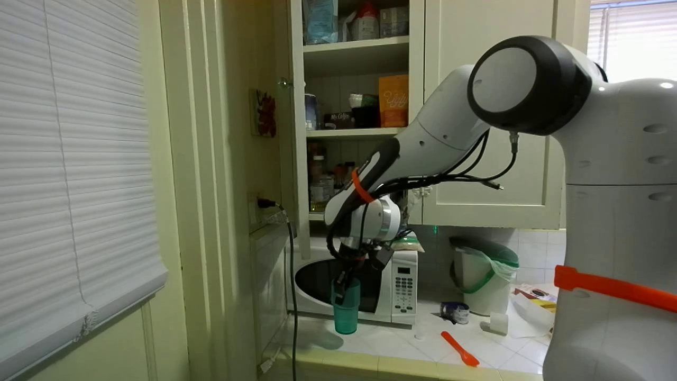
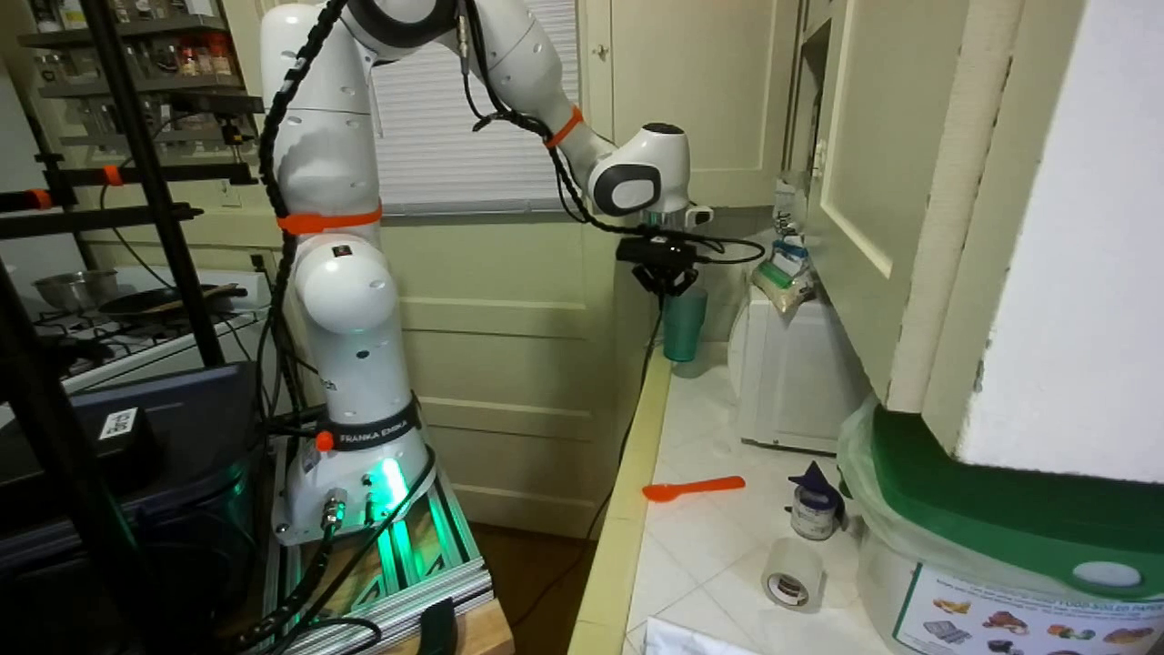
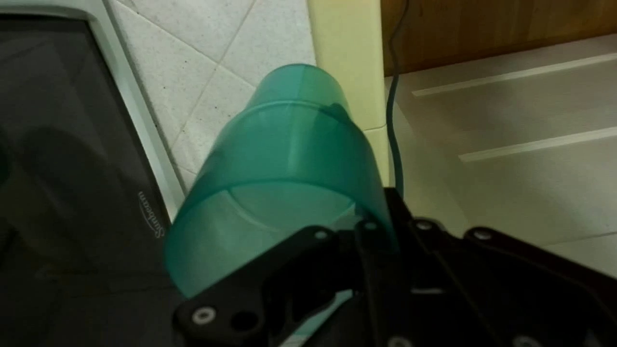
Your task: Remove the cup from the cupboard
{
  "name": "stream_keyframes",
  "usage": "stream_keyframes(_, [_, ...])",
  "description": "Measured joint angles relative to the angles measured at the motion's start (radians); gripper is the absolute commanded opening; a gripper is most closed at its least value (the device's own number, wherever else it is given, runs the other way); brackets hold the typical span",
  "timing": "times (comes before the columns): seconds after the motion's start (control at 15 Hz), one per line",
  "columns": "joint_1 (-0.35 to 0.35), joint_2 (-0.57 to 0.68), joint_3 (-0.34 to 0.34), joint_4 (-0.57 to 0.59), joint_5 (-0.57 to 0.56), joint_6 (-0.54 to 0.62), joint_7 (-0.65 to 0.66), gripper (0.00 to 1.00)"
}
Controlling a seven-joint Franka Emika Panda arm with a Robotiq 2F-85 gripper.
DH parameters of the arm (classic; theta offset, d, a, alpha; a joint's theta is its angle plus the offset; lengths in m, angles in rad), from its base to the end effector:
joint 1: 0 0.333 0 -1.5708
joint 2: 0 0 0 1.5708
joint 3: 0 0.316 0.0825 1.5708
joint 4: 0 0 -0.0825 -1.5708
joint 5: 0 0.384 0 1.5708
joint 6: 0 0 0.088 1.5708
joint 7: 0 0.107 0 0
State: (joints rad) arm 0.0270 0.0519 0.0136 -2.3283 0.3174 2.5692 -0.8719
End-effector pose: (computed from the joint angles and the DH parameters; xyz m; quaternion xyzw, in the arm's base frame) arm 0.5292 0.0165 0.3341 -0.9372 -0.3216 -0.1248 0.0521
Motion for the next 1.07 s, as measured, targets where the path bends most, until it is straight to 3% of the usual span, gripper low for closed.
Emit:
stream_keyframes(0.47, [-0.001, 0.031, 0.003, -0.008, 0.044, 0.120, 0.183, 0.02])
stream_keyframes(1.07, [-0.029, 0.097, 0.006, -0.009, 0.014, 0.138, 0.380, 0.02])
